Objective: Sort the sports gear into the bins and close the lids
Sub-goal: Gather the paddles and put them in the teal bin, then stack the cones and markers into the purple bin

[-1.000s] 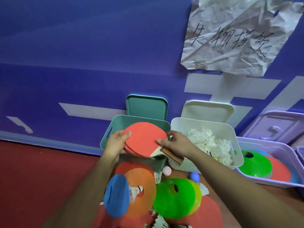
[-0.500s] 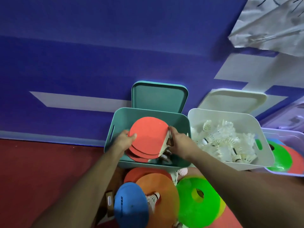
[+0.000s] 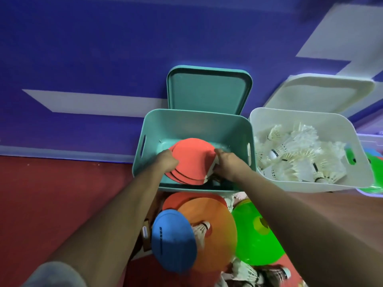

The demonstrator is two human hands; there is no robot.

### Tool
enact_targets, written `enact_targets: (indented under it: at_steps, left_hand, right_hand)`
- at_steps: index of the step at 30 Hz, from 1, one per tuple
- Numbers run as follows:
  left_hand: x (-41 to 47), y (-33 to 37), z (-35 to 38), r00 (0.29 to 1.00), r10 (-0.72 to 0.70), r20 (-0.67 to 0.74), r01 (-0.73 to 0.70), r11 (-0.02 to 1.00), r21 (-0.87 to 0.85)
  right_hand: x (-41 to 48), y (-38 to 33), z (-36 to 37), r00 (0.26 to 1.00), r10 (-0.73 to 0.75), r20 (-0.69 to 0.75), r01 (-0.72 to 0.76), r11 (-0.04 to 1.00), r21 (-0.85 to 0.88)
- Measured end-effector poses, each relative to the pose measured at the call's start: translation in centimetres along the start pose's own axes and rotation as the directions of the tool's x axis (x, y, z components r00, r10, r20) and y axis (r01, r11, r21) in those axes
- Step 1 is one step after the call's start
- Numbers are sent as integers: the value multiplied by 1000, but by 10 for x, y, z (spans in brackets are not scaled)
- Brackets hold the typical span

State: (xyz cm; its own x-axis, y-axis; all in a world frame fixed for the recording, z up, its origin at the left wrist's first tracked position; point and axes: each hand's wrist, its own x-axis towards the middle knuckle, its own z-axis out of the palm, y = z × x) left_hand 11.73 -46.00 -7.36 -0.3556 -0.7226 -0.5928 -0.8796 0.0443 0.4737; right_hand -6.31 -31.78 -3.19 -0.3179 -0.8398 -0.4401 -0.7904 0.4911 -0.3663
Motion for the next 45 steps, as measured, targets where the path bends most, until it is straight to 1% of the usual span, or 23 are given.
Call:
enact_targets:
  at_steps: [2,4,6,8,12,15,18,22,27,30,31,34,36,40,43,45]
  left_hand:
    - [-14,6,-5,995,29,-91,-34,998,-57]
    - [-34,12,-14,974,82,-213,-114,983,-141]
    - [-68,18,-24,935,139,-326,-211,957,-199]
    - [-107,21,-30,888,173,-426,-288,932,-221]
    - [-184,11,-15,816,149,-559,-386,860,-335]
    - [-236,-11,14,786,130,-604,-420,830,-367]
    - [-274,-46,50,810,72,-582,-365,840,-403]
    - [-311,-88,97,858,-55,-510,-246,829,-502]
    - [-335,-112,130,878,-144,-456,-119,858,-500]
    - [-334,-117,132,894,-129,-429,-90,886,-454]
    - [-327,-118,128,909,-116,-400,-74,900,-430]
    - [-318,-102,123,928,-68,-365,-88,915,-394]
    - [-302,-95,116,949,-35,-314,-96,914,-393]
    - [-267,-92,97,968,-42,-249,-52,931,-360]
    - [-249,-95,81,984,4,-179,-55,959,-278]
    - [-241,-95,72,995,20,-103,-49,957,-286]
  right_hand:
    - [-14,-5,-8,994,-27,-105,32,998,46]
    - [-35,-9,-18,981,-44,-187,70,988,136]
    - [-65,-12,-29,966,-53,-254,108,973,205]
    - [-98,-12,-36,947,-37,-320,130,953,273]
    - [-162,-8,-32,926,-1,-377,159,907,390]
    - [-202,0,-13,932,1,-363,167,887,431]
    - [-233,10,18,939,18,-343,150,878,455]
    - [-269,13,56,957,21,-288,135,849,510]
    - [-294,8,89,980,53,-190,69,808,585]
    - [-297,1,98,982,77,-175,36,823,566]
    - [-293,-4,103,980,92,-174,23,825,565]
    - [-286,-15,101,985,89,-148,9,830,558]
    - [-273,-29,108,984,118,-132,-21,817,576]
    - [-246,-61,121,976,202,-77,-114,784,610]
    - [-226,-74,133,973,223,-53,-160,827,539]
    - [-215,-77,141,969,240,-52,-183,848,498]
